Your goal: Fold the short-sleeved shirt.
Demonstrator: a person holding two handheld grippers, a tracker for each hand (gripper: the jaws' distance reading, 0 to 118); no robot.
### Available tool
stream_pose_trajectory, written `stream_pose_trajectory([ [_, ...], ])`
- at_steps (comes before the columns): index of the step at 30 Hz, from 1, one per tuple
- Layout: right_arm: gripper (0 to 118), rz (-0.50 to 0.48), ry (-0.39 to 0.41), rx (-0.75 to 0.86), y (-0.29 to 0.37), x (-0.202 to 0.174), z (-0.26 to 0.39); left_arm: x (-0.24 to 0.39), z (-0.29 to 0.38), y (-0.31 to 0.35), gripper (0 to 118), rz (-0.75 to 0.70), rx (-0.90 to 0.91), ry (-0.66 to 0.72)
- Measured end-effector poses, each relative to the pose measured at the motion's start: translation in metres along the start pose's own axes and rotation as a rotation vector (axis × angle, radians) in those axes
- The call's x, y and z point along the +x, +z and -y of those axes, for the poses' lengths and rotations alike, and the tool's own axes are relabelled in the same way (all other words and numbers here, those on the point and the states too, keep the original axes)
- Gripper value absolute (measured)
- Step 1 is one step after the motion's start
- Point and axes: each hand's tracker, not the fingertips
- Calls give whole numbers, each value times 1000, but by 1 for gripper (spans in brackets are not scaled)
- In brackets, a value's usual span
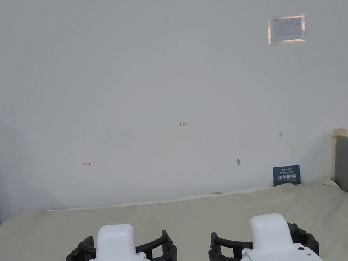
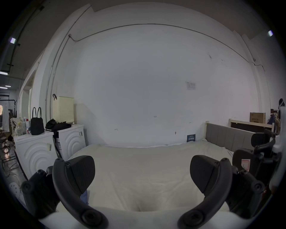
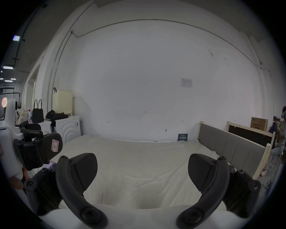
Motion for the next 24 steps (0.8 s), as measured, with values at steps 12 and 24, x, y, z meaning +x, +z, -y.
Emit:
stream_pose_trajectory([
  [12, 118, 18, -22, 24, 8, 10, -17, 21, -37, 17, 118, -58, -8, 98],
  [24, 118, 39, 17, 41, 11, 8, -20, 21, -34, 10, 118, -45, -50, 54],
])
